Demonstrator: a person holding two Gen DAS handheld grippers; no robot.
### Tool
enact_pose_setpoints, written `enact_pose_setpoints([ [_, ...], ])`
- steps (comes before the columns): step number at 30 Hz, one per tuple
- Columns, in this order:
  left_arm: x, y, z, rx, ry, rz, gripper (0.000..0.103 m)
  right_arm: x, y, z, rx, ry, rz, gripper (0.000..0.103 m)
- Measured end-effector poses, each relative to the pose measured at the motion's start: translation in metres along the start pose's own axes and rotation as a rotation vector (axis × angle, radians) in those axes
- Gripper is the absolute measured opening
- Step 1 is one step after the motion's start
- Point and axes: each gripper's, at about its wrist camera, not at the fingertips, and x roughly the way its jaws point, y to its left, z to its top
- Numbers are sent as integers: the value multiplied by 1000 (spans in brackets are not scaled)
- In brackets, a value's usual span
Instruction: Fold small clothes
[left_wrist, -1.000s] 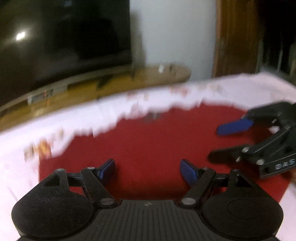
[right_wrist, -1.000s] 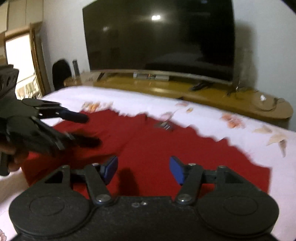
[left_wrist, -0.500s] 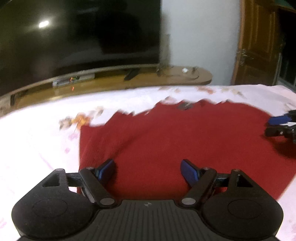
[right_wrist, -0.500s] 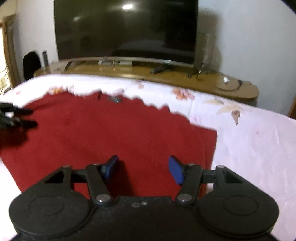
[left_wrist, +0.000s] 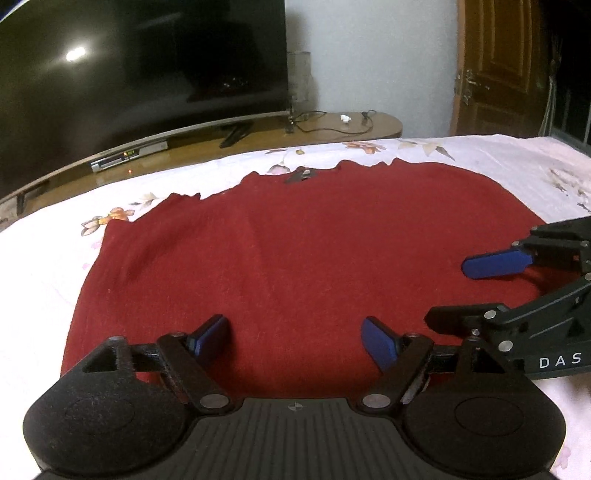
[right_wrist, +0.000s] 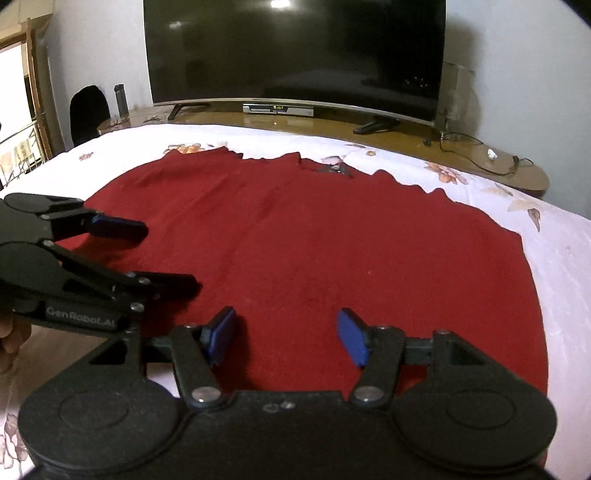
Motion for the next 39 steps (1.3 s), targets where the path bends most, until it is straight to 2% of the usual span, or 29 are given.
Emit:
enact_pose_setpoints([
  [8,-10,13,-8,-28,13,-2,80,-8,-20,-7,-6,25,-43,68],
  [20,-31,51,-36,-77,9,1,81,-42,-82,-35,72,70,-101,69],
  [27,-39,63,-41,-96,20,22,81,-46,-89,-39,73,79,-109,69],
  [28,-42,64,-38,-103,23,35,81,-46,-89,-37,77,84,-111,68],
  [30,-49,66,-35,-119,1,54,81,-54,-84,-30,82,69,-126,51],
  [33,-41,73,-37,-174,29,64,81,-63,-76,-24,93,-6,-99,49],
  [34,-36,75,-40,-175,40,75,81,-60,-75,-24,100,-6,-102,49],
  [36,-35,75,-42,-158,31,74,81,-40,-78,-32,89,74,-140,53],
  [37,-35,75,-42,-153,32,75,81,-40,-80,-38,84,38,-139,55],
  [39,-38,76,-37,-180,49,85,81,-41,-86,-38,120,37,-123,56],
])
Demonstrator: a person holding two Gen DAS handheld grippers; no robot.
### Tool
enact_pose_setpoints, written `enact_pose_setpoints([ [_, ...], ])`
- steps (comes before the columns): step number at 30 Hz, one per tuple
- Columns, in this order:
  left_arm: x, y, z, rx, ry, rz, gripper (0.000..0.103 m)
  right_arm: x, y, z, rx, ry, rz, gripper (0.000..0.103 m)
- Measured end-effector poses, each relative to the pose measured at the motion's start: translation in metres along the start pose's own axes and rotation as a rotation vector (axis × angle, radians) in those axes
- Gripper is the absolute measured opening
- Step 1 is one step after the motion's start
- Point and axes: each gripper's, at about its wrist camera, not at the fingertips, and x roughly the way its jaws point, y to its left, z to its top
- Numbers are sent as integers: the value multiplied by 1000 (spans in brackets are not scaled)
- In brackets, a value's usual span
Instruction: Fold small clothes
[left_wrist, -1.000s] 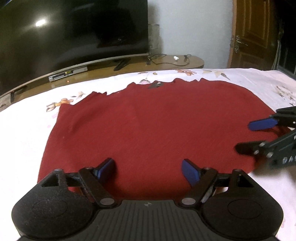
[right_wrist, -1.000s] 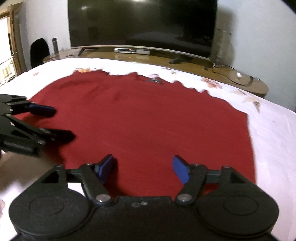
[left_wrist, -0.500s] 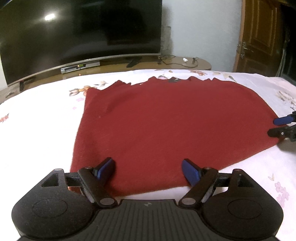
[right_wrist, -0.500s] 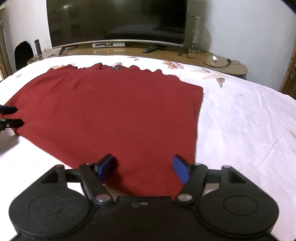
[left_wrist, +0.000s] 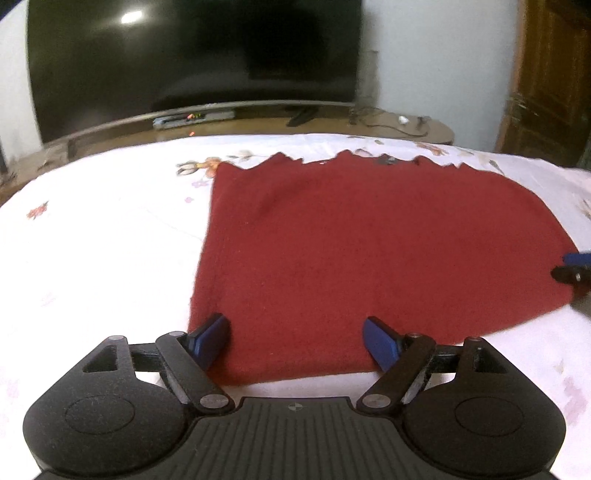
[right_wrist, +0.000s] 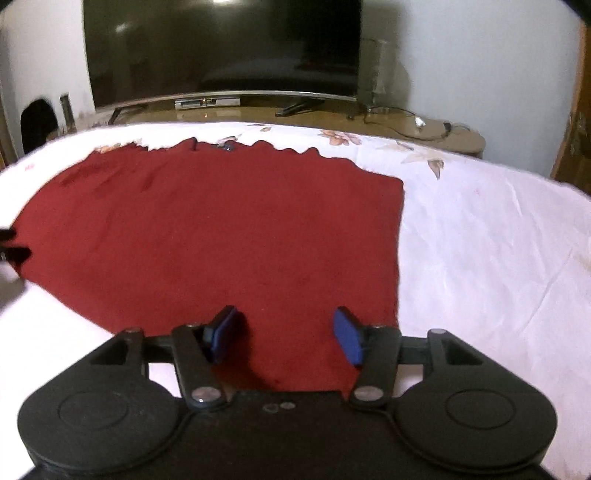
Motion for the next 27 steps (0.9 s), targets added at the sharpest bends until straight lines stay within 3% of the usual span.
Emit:
enact_pose_setpoints([
  [2,-7,-2,1,4,-21,3,81,-5,3,5,0,9,-17,51],
  [11,2,0,-5,-2,8,3,82,-2,0,-4,4,-10,-27,57],
  [14,-13,6,-1,-73,3,0,82,-3,-1,-3,27,-6,-30,57],
  [17,-33,21,-10,-215,-14,-46,82,-26,1,0,84,-49,-12,57],
  [20,-27,39,-29,-445,47,-152,82,-42,4,-2,129,-76,22,57],
  [24,-18,67,-49,-746,-2,-264,82,-44,16,-3,163,-73,57,57],
  [27,-6,80,-53,-847,-12,-326,81,-43,27,-1,152,-77,77,57],
])
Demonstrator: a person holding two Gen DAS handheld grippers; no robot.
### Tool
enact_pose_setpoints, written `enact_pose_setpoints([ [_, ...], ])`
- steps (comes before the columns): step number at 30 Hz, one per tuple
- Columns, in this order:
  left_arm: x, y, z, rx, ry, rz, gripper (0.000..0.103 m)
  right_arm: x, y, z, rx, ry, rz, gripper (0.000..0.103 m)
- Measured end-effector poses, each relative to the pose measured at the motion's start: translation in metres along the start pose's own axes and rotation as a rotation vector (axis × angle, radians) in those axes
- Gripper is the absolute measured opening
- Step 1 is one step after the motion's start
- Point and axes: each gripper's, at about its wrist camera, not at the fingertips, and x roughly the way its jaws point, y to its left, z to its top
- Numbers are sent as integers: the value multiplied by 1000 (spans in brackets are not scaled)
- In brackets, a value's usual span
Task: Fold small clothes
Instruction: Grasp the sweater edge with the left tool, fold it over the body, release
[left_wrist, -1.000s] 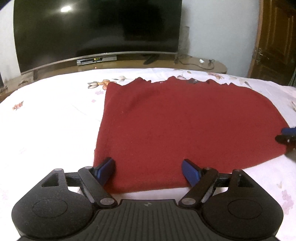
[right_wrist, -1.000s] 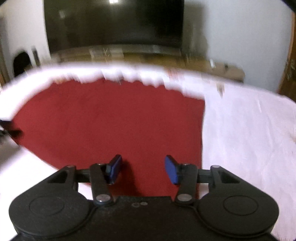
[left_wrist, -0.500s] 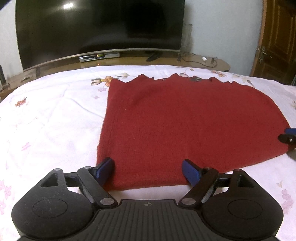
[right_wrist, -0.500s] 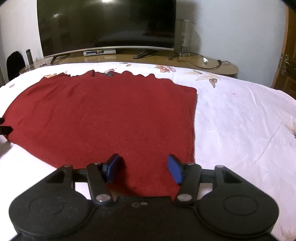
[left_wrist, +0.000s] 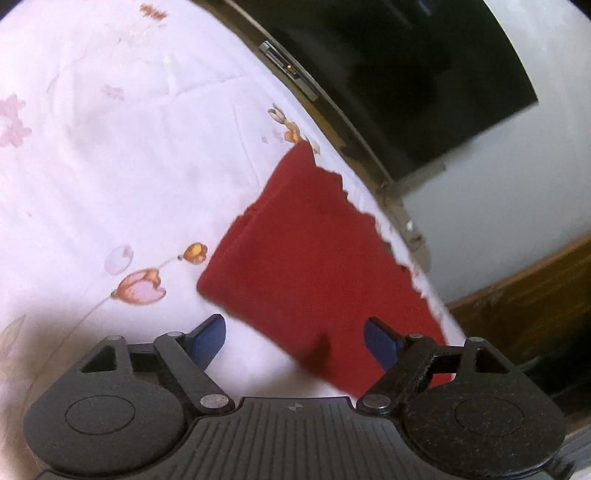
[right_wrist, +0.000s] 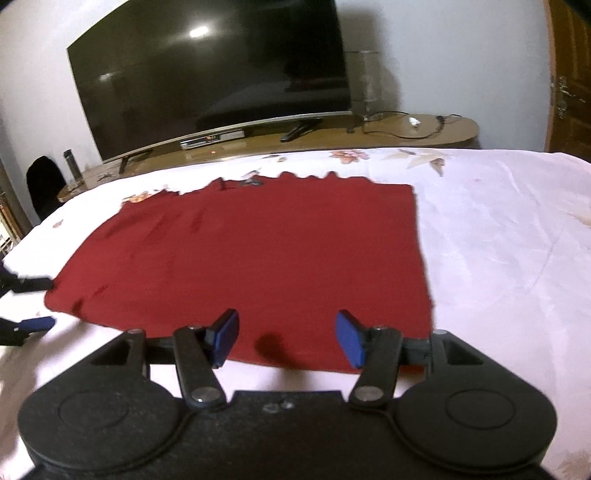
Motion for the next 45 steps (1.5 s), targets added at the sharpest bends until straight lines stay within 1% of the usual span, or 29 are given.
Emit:
enact_pose_setpoints([
  [3,4,5,-2,-51,-22,-21,81,1,8,1,12,-9,28,57],
  [6,7,2,-9,-57,-58,-27,81,3,13,5,27,-15,47,57],
  [8,10,3,-3,-84,-80,-44,81,8,17,8,32,-17,57,57],
  [9,16,4,2,-94,-93,-49,78,11,18,11,33,-15,58,57],
  [11,25,3,6,-76,-110,-12,50,21,22,17,31,-17,53,57],
  [12,30,5,7,-72,-112,5,40,25,23,20,34,-22,49,57],
  [13,33,7,9,-65,-110,21,19,31,24,24,34,-24,47,57],
  [14,36,13,10,-70,-105,19,14,38,27,29,31,-25,46,54],
  [15,36,21,12,-107,-109,-12,12,45,30,33,26,-25,49,50],
  [16,35,24,13,-116,-106,-24,11,52,34,38,17,-21,58,47],
  [17,34,23,13,-102,-105,-26,9,57,40,41,5,-17,66,42],
  [18,32,20,13,-90,-109,-26,9,62,46,44,-12,-15,74,33],
  [21,25,16,12,-84,-140,-64,9,76,66,51,-90,-21,70,26],
  [23,26,19,12,-90,-131,-57,9,85,72,50,-120,-9,52,24],
  [24,29,23,11,-91,-117,-44,9,93,75,48,-138,19,25,21],
  [25,32,25,12,-88,-117,-48,9,102,76,45,-157,52,4,21],
  [28,35,25,16,-73,-103,-62,10,106,84,36,-240,26,-26,21],
  [31,32,26,21,-87,-85,-73,9,103,87,30,-253,7,-36,22],
  [32,29,23,22,-79,-97,-80,9,103,87,28,-253,-1,-36,22],
  [34,18,5,25,-36,-137,-133,9,103,88,26,-261,-13,-37,22],
  [36,15,-30,30,57,-163,-187,9,101,86,27,-251,-16,-31,22],
  [39,13,-90,36,206,-151,-281,9,103,81,29,-209,-16,-12,22],
  [41,20,-129,34,292,-120,-348,9,103,75,31,-175,-11,8,22],
  [42,27,-151,30,338,-89,-387,9,102,70,32,-151,-7,21,22],
  [44,43,-182,19,413,-37,-428,9,100,56,38,-74,2,67,19],
  [45,56,-199,10,456,-2,-439,9,96,44,42,-9,2,92,18],
])
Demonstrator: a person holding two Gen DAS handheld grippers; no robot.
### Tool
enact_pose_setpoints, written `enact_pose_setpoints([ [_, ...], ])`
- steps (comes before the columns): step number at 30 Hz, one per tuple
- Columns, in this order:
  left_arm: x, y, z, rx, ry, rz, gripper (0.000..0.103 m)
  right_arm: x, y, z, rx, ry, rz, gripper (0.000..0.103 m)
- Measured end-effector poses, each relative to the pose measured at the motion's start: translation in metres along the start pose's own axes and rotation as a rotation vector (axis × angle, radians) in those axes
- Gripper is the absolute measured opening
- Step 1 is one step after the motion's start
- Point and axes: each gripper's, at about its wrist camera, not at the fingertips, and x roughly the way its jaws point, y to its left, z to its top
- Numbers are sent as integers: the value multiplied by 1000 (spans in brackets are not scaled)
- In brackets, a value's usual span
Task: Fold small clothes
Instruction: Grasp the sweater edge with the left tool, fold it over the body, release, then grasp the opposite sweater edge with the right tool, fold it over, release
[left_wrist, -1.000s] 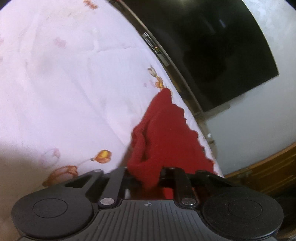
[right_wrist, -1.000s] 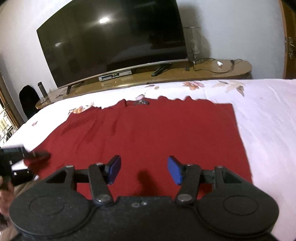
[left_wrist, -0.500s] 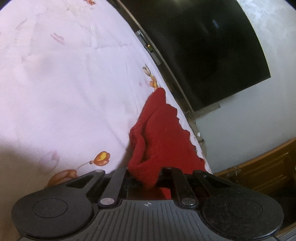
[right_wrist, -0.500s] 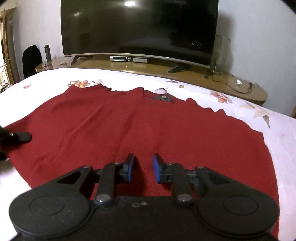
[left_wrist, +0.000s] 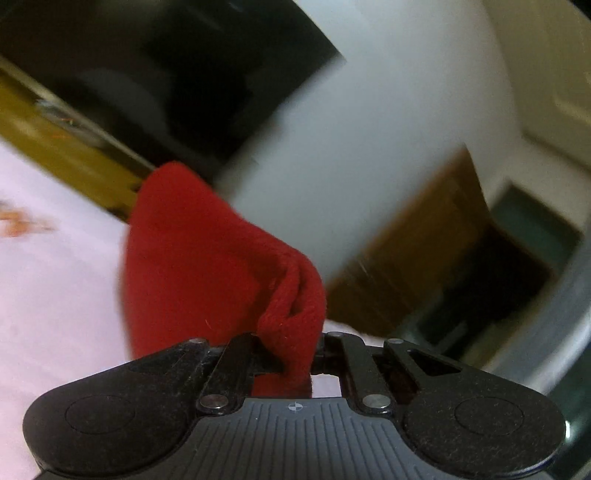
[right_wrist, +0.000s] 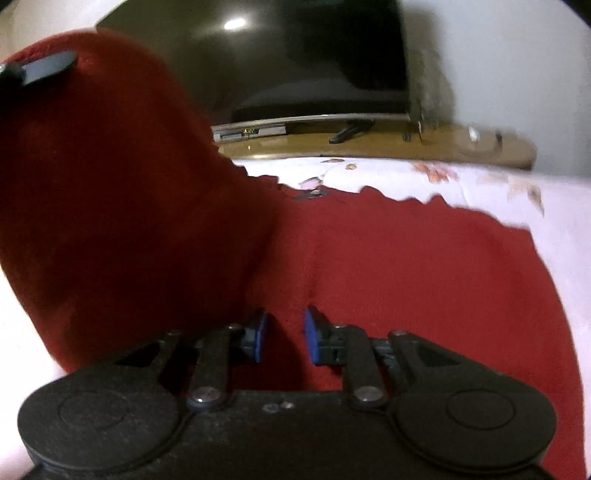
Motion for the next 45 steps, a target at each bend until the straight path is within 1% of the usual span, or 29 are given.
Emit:
enact_pose_setpoints([
  [1,14,-8,-5,19,35,-14,9,-9,-20,3,109,-21,8,19],
  [2,33,-15,-12,33,81,-26,9,-22,-51,2,248,-52,4,24],
  [3,48,-19,-19,38,122,-33,9,-32,-75,-1,339,-68,-9,25],
  [5,91,-22,-45,41,232,-42,9,-65,-131,-16,503,-115,-34,36],
  [6,113,-21,-60,44,298,-26,9,-78,-150,-22,550,-131,-35,36],
  [7,133,-20,-74,58,375,9,9,-93,-169,-28,596,-144,-26,43],
  [8,151,-20,-92,88,453,49,9,-109,-185,-34,637,-158,-27,56],
  [9,152,-23,-103,122,469,64,9,-120,-194,-38,656,-174,-24,61],
  [10,147,-31,-106,156,444,61,13,-131,-200,-40,663,-188,-18,62],
  [11,138,-38,-105,175,436,37,28,-141,-203,-41,662,-199,-3,63],
  [12,129,-44,-96,170,422,-1,35,-148,-203,-42,658,-208,14,65],
  [13,113,-49,-90,167,383,-23,38,-154,-202,-41,654,-218,37,67],
  [14,101,-50,-81,168,345,-34,39,-156,-200,-41,654,-223,59,68],
  [16,80,-39,-59,153,290,-2,39,-153,-196,-38,659,-218,114,68],
  [17,71,-33,-50,150,256,29,39,-148,-192,-36,663,-211,143,68],
  [18,66,-21,-41,146,233,94,39,-140,-187,-34,666,-200,171,68],
  [19,64,-10,-34,126,225,152,39,-132,-183,-32,666,-183,190,68],
  [22,59,21,-25,52,224,248,39,-100,-169,-24,630,-119,200,65],
  [25,62,36,-26,38,241,301,39,-77,-163,-13,590,-75,156,61],
  [27,56,43,-32,27,241,296,39,-72,-163,-10,557,-83,130,59],
  [29,54,53,-36,14,237,298,39,-66,-164,-6,522,-82,134,58],
  [35,69,61,-40,-15,194,282,39,-42,-160,9,415,-38,106,52],
  [36,72,66,-38,-33,187,279,39,-41,-158,11,394,-36,110,44],
  [37,74,70,-39,-44,187,278,39,-41,-157,12,378,-36,113,40],
  [38,75,73,-40,-50,189,277,43,-41,-156,13,366,-43,114,33],
  [40,76,74,-44,-40,197,300,52,-44,-155,13,353,-60,120,33],
  [43,79,76,-47,-41,201,302,53,-35,-152,12,341,-10,147,35],
  [44,78,78,-48,-40,202,303,53,-32,-152,12,342,-5,151,38],
  [45,79,78,-48,-36,205,306,53,-31,-152,13,341,-8,148,37],
])
